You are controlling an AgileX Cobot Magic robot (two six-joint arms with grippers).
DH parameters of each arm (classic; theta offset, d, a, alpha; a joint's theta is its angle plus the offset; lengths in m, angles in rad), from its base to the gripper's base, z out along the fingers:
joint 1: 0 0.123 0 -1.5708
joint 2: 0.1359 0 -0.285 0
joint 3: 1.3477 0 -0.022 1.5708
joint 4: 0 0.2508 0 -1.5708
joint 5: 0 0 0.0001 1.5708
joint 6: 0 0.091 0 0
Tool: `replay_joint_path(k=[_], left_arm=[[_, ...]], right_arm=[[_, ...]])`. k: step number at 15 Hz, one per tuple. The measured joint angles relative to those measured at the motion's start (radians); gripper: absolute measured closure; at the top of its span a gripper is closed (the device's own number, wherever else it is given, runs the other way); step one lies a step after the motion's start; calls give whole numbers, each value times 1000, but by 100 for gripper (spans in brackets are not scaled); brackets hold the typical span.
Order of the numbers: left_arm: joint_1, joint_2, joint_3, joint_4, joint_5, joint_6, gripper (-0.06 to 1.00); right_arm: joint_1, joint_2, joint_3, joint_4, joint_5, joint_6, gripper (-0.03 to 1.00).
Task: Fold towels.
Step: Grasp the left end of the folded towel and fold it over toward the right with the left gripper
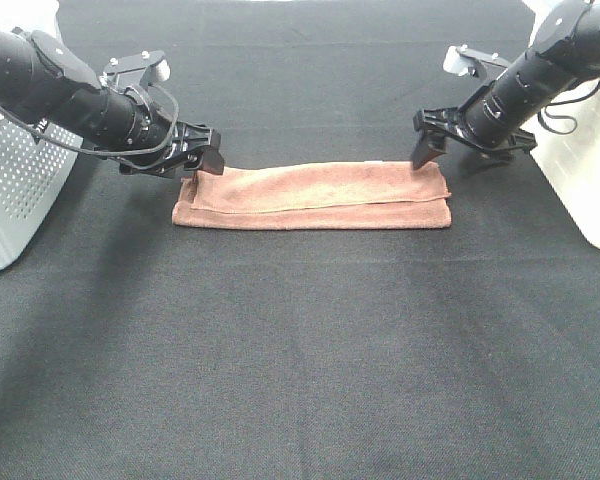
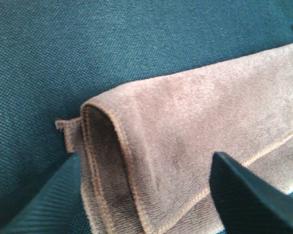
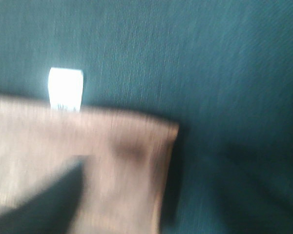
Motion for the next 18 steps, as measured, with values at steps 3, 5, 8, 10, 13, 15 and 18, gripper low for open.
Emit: replay_joint_path(k=[3,5,8,10,13,15,18], left_arm=[[0,-12,0,41,3,-107,23],[1,1,0,111,27,-207,23],[26,4,0,189,41,-334,23],[45,6,-5,201,45,-354,23],[45,36,-56,197,98,-358,23],[45,107,-162,179,198,-359,23],[45,161,-236,171,266,-387,23]], right_arm=[[0,-37,0,-71,96,64,12],[0,-41,0,-115,139,106,12],[0,-41,0,-149,149,113,12],[0,-41,0,-150,149,113,12],[0,-41,0,-150,149,114,12],[0,-41,0,-151,149,114,12],[0,-41,0,-152,147,114,12]])
